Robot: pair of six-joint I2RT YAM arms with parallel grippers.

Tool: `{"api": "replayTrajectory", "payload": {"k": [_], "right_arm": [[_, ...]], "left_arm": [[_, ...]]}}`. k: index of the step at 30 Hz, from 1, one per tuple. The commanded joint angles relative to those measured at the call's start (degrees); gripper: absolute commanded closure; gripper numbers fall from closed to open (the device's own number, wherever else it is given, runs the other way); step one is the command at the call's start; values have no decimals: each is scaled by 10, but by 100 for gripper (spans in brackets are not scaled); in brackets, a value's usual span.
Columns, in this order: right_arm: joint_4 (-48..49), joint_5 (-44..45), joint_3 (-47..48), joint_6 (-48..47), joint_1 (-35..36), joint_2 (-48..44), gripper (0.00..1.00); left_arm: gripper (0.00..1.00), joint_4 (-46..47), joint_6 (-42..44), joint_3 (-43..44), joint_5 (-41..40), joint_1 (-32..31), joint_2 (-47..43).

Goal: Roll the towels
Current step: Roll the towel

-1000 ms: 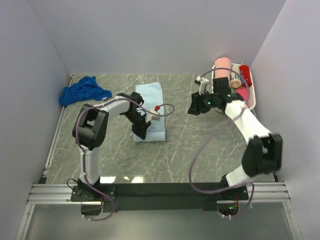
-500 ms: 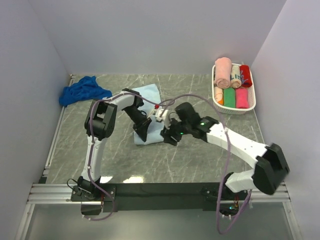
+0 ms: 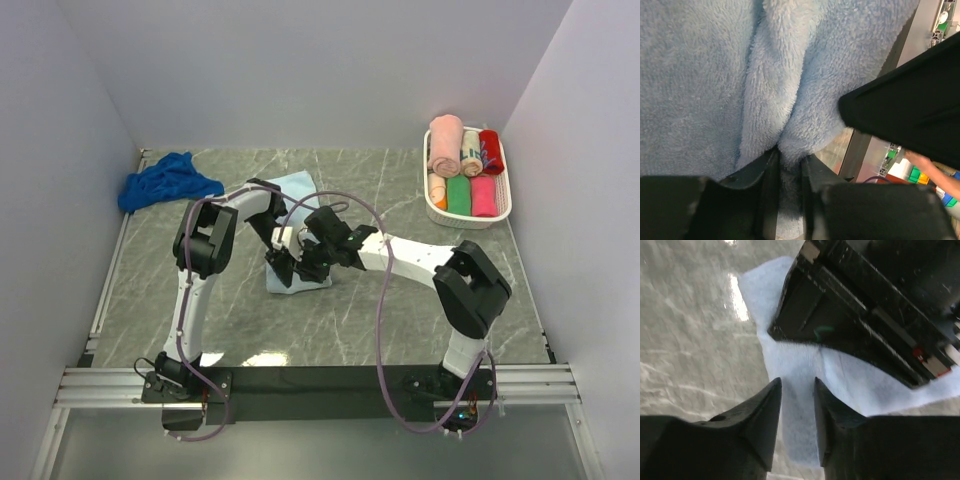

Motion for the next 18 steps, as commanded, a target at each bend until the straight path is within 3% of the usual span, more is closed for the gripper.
{"api": "replayTrajectory", "payload": {"k": [1, 2, 10, 13, 18], "right_arm": [[-3, -26, 20, -5, 3, 25, 65], [-10, -28, 20, -6, 2, 33, 73], [-85, -79, 18, -25, -6, 51, 100], [-123, -93, 48, -27, -5, 71, 100], [-165, -123, 75, -17, -12, 78, 100]], "left_arm": [[74, 65, 14, -10, -87, 2, 31], [72, 72, 12, -12, -84, 3, 27], [53, 89, 6, -19, -41, 51, -14], [47, 79, 16, -25, 5, 80, -38], [45, 82, 19, -58, 57, 148, -96]]}}
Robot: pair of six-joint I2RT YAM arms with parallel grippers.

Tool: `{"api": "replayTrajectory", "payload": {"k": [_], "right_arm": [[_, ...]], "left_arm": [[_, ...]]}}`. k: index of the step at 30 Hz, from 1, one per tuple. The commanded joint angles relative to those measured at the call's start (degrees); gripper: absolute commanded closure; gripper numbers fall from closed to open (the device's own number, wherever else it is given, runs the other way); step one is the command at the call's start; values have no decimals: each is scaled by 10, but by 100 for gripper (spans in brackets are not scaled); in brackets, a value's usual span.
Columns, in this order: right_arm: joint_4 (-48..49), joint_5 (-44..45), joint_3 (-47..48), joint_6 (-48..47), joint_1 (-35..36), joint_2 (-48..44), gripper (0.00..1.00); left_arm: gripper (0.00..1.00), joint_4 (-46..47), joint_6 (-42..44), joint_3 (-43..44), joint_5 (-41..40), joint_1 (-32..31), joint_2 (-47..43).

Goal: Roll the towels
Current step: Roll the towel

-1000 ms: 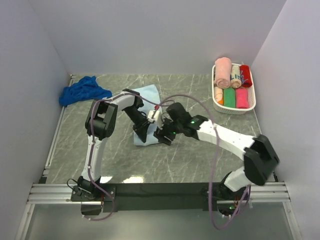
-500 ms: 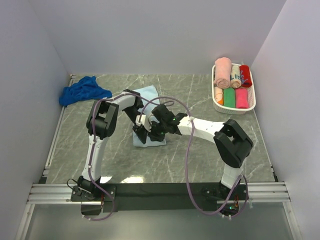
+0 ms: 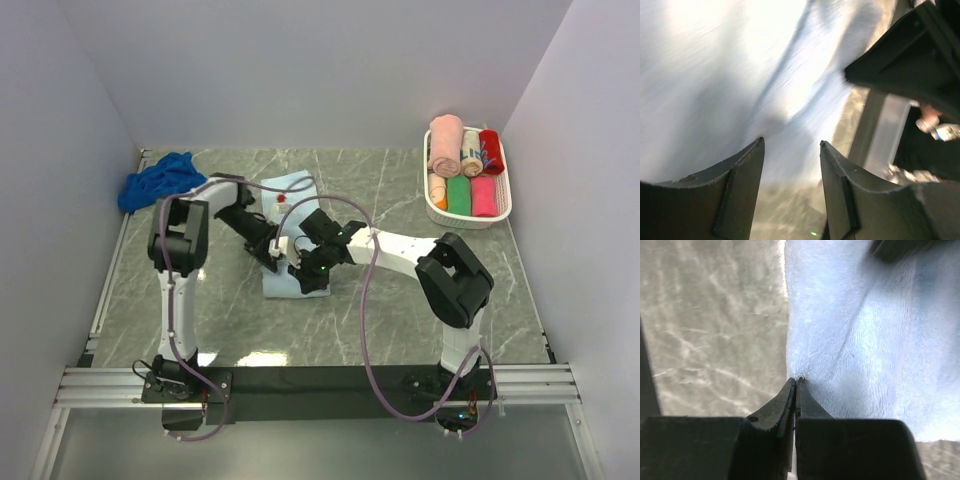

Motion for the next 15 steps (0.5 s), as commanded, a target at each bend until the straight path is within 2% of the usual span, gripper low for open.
{"api": "replayTrajectory", "payload": {"k": [1, 5, 8, 11, 13, 15], "right_arm": [[-77, -37, 31, 14, -8, 12, 100], [-101, -86, 61, 46, -19, 34, 100], [-123, -115, 87, 68, -30, 53, 100], [-151, -166, 118, 82, -47, 84, 100], [-198, -204, 151, 87, -62, 119, 100], [-227, -225, 191, 83, -72, 162, 100]], "left_arm": [[45, 48, 34, -19, 24, 66, -60], [45, 63, 30, -54, 75, 120, -122], [45, 83, 22, -91, 84, 150, -171], [44, 168, -16, -164, 76, 170, -261], [43, 266, -56, -273, 44, 172, -352], [41, 333, -57, -322, 18, 170, -408]]}}
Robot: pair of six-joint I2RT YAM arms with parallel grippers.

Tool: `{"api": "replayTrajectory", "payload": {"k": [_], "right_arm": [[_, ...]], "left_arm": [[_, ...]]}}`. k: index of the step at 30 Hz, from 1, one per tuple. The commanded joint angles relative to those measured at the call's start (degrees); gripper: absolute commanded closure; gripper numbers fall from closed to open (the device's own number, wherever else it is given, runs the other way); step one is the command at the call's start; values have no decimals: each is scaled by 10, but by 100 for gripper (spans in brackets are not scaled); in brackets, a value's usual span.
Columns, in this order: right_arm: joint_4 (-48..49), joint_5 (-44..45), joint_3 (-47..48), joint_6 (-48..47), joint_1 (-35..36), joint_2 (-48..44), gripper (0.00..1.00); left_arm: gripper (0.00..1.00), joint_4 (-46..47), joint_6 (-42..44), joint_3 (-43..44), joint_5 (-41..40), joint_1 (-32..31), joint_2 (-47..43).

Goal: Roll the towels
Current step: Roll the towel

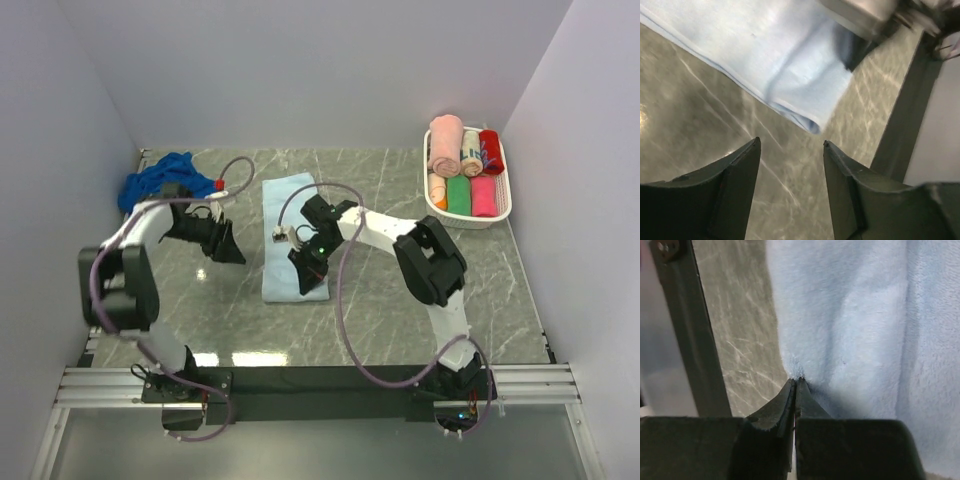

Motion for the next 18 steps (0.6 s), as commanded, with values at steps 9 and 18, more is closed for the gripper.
{"api": "replayTrajectory", "payload": {"k": [9, 18], "right_arm": [[-176, -161, 159, 4, -50, 166, 100], [-184, -174, 159, 5, -57, 189, 100]], "left_arm": [[30, 341, 27, -302, -258, -251, -338], [30, 513, 55, -348, -398, -419, -264]]}}
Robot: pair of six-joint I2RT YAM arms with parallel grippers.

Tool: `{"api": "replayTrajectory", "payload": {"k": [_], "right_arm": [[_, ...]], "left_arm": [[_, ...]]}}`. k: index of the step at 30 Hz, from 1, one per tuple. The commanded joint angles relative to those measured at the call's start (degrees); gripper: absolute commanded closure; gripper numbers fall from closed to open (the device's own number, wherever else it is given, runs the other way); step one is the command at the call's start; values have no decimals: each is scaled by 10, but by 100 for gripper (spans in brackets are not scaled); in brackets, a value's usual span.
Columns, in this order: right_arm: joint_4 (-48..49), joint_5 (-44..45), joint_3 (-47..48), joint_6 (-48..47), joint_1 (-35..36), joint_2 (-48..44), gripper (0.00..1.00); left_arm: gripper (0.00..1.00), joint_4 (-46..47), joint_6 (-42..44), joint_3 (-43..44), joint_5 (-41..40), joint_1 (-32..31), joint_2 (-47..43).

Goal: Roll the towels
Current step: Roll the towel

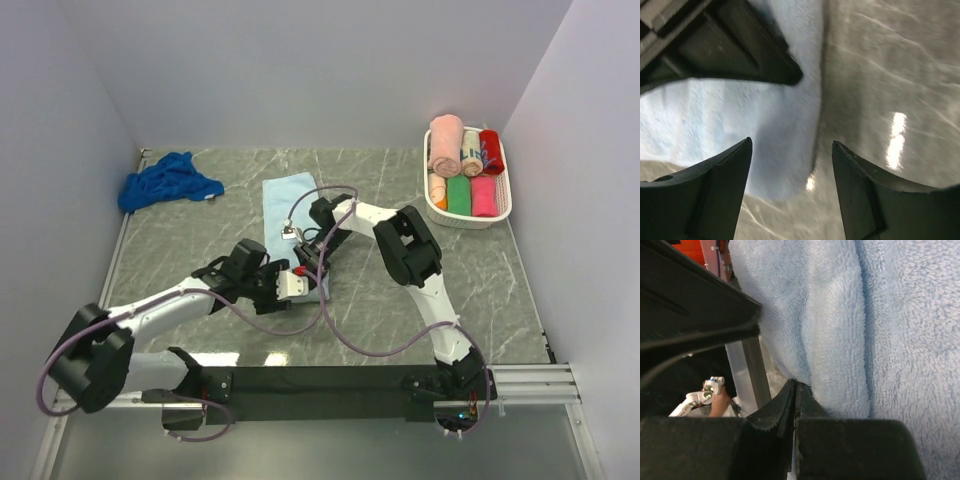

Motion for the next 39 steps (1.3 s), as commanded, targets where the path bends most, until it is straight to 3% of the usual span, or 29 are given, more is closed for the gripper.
{"api": "replayTrajectory", "payload": {"k": [1, 6, 7, 10, 12, 16, 22, 29, 31, 34, 39], "right_arm": [[-14, -4, 6, 1, -3, 8, 100], [-14, -9, 11, 8, -10, 6, 100], [-13, -10, 11, 11, -12, 2, 100], [2, 2, -2, 26, -25, -27, 82], [24, 12, -20, 37, -36, -63, 71], [56, 59, -40, 63, -84, -130, 32], [115, 145, -77, 79, -175, -261, 30], [253, 212, -274, 55, -204, -517, 34], [261, 228, -305, 27, -174, -555, 43], [286, 289, -360, -6, -89, -600, 44], [389, 399, -420, -34, 53, -581, 28]], "left_arm": [[31, 98, 27, 6, -58, -27, 49], [52, 45, 39, 40, -51, -42, 127], [63, 5, 34, 50, -46, -43, 154], [81, -107, 27, 92, 0, -33, 191], [85, -159, 30, 126, 42, -15, 206], [93, -278, 34, 182, 128, 12, 258], [99, -440, 36, 298, 211, 70, 372], [99, -576, 54, 468, 280, 139, 554], [99, -624, 64, 507, 292, 149, 611], [99, -643, 66, 564, 294, 157, 659], [96, -641, 62, 573, 281, 159, 683]]}}
